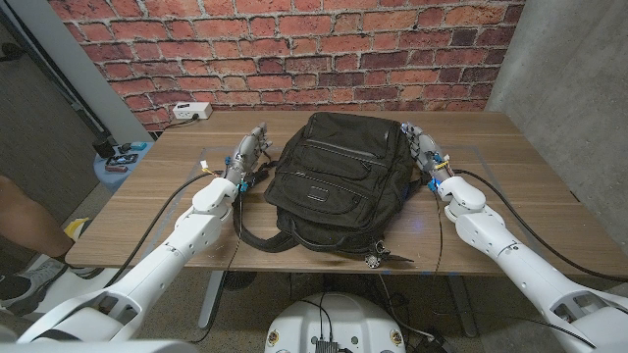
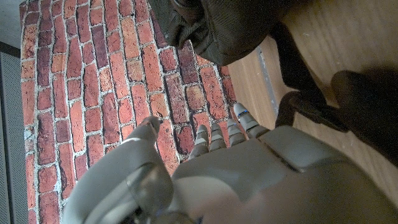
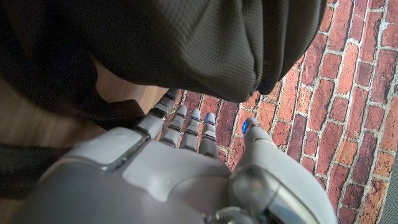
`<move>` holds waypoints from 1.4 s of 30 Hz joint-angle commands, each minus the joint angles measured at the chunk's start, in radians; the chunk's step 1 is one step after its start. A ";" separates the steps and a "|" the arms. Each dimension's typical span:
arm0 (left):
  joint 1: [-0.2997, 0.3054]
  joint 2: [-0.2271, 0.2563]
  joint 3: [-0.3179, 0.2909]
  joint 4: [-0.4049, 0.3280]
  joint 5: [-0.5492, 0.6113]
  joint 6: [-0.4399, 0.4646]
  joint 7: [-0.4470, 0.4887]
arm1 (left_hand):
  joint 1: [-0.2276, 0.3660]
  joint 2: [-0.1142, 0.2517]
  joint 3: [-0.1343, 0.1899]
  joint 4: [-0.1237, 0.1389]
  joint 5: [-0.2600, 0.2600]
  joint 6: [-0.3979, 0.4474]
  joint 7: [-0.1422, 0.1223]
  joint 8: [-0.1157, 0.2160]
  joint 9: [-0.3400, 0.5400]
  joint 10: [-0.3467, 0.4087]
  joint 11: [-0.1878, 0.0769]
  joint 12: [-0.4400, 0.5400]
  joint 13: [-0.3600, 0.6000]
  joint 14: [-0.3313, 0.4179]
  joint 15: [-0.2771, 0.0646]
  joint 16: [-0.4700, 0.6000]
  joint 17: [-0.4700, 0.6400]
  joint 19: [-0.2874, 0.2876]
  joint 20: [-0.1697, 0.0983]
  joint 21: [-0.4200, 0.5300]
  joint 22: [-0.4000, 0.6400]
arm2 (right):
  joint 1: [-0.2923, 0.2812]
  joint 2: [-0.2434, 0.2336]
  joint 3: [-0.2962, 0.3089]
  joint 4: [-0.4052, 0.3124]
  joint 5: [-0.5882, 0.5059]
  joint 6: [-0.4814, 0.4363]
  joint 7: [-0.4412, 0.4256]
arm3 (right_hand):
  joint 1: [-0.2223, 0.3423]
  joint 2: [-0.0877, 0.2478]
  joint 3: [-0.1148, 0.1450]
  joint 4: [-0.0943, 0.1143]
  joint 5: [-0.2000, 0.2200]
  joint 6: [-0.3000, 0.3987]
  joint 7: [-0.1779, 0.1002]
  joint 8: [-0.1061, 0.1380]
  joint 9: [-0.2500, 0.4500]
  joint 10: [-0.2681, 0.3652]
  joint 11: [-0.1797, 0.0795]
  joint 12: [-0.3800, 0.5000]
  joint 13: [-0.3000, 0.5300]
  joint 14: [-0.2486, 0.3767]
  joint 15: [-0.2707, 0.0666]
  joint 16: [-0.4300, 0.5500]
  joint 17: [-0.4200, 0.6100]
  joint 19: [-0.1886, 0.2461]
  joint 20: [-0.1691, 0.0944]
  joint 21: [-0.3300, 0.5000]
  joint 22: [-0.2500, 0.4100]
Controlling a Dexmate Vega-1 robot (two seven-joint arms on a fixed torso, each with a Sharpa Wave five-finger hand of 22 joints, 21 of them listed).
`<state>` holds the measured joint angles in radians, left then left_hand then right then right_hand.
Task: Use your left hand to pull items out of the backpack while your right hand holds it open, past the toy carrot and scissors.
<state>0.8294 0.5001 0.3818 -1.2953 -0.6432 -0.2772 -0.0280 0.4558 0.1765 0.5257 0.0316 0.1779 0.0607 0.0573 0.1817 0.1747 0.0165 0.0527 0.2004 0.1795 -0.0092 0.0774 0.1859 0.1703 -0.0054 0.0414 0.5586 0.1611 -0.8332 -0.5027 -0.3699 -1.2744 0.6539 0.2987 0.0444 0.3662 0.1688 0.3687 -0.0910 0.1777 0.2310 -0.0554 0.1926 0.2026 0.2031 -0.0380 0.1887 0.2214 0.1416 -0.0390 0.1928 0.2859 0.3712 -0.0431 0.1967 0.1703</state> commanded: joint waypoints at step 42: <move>0.057 0.074 -0.007 -0.127 0.011 0.037 0.007 | 0.026 -0.004 0.034 -0.035 0.009 0.009 0.008 0.002 0.002 0.015 0.004 0.007 0.005 0.005 0.012 -0.001 0.001 0.015 0.013 -0.024 0.005 | -0.124 -0.087 0.032 -0.221 -0.035 -0.007 -0.078 | 0.021 0.001 0.009 -0.010 0.002 0.006 0.007 0.006 -0.001 0.001 0.007 0.004 -0.005 0.004 -0.038 0.010 -0.010 0.007 -0.040 0.003 0.003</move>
<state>0.8724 0.5606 0.3785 -1.4035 -0.6298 -0.2439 -0.0207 0.4673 0.1722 0.5550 0.0022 0.1818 0.0661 0.0627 0.1816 0.1746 0.0269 0.0518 0.2071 0.1792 -0.0036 0.0823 0.1858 0.1675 0.0054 0.0520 0.5383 0.1608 -0.9170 -0.5601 -0.3480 -1.4214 0.6370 0.2998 -0.0034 0.3767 0.1688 0.3727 -0.0951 0.1775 0.2305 -0.0551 0.1925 0.1998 0.2007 -0.0357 0.1886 0.2138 0.1415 -0.0390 0.2006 0.2737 0.3709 -0.0429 0.1966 0.1701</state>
